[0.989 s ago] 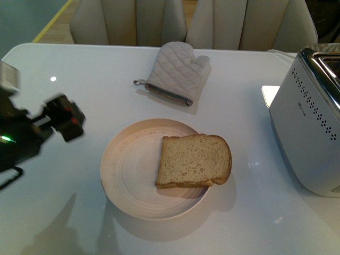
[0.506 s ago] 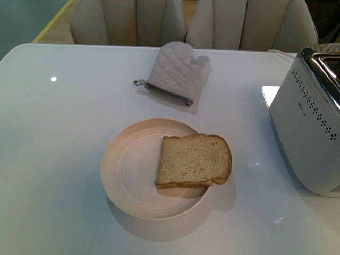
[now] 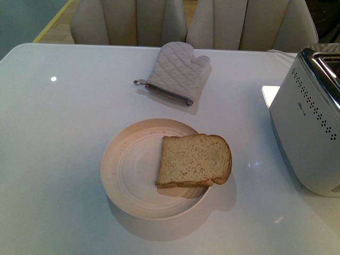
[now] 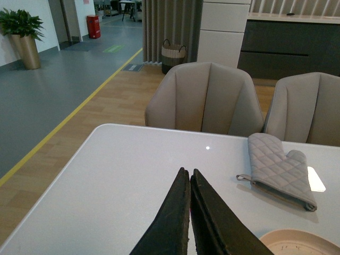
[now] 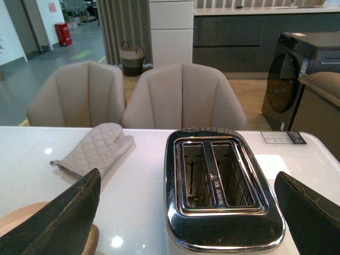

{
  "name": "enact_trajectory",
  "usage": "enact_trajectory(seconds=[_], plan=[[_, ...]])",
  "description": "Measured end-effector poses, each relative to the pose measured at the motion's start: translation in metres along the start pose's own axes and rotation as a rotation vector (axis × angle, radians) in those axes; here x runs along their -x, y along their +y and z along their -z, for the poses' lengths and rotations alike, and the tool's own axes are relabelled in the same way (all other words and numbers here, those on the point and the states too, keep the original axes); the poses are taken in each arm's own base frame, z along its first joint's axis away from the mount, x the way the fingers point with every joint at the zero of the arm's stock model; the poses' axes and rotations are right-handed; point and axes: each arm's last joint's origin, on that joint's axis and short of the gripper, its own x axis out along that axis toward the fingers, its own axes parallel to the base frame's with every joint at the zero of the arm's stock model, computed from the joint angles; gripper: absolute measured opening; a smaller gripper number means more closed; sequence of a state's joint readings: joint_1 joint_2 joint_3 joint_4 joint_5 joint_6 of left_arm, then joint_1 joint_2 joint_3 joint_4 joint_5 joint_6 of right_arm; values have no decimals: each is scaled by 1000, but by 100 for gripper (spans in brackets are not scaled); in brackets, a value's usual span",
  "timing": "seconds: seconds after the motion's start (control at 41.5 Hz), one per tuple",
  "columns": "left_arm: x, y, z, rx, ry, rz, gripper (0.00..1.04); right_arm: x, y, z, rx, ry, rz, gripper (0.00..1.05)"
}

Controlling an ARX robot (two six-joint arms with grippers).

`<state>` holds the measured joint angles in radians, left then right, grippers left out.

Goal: Put bread into toaster

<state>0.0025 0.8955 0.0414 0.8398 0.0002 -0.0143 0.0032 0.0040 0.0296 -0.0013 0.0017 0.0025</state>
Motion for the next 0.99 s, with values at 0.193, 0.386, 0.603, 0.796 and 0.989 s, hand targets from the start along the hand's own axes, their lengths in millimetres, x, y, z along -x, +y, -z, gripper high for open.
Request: enact_trajectory(seconds=[0.193, 0.386, 0.603, 0.796, 0.989], plan=[[12, 0, -1, -2, -3, 0, 3, 0, 0, 0, 0, 0, 0, 96], [22, 0, -3, -3, -13, 0, 3, 0, 0, 0, 0, 0, 0, 96], [32, 0, -6, -3, -23, 0, 3, 0, 0, 0, 0, 0, 0, 96], [38, 0, -7, -3, -27, 0, 3, 0, 0, 0, 0, 0, 0, 96], [43, 0, -7, -3, -27, 0, 3, 0, 0, 0, 0, 0, 0, 96]])
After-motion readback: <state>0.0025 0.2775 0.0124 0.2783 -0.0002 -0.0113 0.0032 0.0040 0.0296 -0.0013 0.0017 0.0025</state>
